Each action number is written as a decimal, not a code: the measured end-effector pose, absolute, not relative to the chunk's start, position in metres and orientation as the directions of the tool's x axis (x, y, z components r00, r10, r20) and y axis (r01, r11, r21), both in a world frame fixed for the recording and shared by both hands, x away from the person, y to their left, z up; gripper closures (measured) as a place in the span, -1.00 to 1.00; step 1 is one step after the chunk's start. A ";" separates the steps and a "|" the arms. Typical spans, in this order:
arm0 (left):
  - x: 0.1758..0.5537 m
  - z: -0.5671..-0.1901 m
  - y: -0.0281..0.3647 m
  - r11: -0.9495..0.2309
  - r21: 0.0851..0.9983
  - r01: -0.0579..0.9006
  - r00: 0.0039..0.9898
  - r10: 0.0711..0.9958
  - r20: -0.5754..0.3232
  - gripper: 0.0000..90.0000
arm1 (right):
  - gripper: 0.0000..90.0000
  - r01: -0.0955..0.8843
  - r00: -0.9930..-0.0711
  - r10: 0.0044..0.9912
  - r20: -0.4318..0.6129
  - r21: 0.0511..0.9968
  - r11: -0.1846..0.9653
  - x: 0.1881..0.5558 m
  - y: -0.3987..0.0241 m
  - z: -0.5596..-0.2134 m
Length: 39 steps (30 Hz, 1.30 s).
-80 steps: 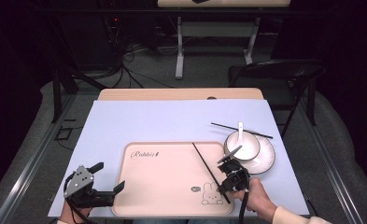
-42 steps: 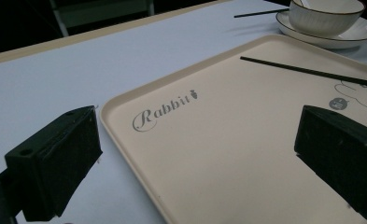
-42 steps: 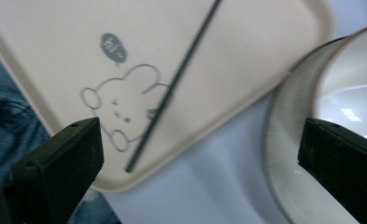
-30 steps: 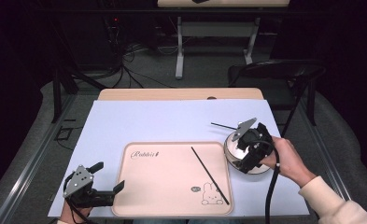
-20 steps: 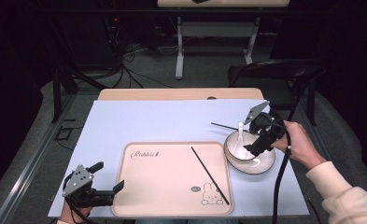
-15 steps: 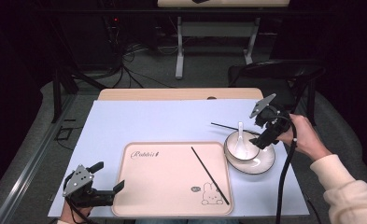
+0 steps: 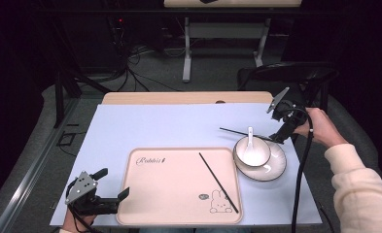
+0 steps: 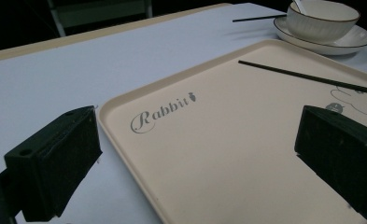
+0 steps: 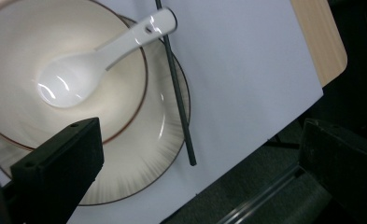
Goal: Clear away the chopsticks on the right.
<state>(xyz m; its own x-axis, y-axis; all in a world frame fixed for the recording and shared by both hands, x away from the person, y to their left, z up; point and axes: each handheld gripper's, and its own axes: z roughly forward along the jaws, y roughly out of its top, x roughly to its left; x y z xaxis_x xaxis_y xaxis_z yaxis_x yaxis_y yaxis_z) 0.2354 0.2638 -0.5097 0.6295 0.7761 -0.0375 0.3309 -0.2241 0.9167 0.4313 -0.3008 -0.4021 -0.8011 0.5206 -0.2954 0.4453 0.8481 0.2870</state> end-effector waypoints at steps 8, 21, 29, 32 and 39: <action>0.236 -0.510 0.264 -0.217 0.918 0.333 0.626 0.778 -0.043 -1.00 | -0.98 0.447 -0.818 0.499 -0.286 0.231 0.864 0.448 -0.307 -0.422; 0.236 -0.510 0.265 -0.209 0.919 0.333 0.621 0.783 -0.047 -1.00 | -0.37 0.428 -0.838 0.464 -0.287 0.181 0.885 0.468 -0.301 -0.455; 0.236 -0.510 0.266 -0.210 0.920 0.332 0.623 0.781 -0.046 -1.00 | 0.05 0.394 -0.867 0.394 -0.307 0.065 0.917 0.473 -0.291 -0.483; 0.236 -0.510 0.265 -0.211 0.918 0.335 0.623 0.781 -0.048 -1.00 | 0.21 0.396 -0.873 0.390 -0.292 0.042 0.917 0.475 -0.290 -0.494; 0.236 -0.510 0.265 -0.215 0.917 0.335 0.623 0.781 -0.045 -1.00 | 0.48 0.382 -0.878 0.376 -0.297 0.041 0.923 0.474 -0.285 -0.500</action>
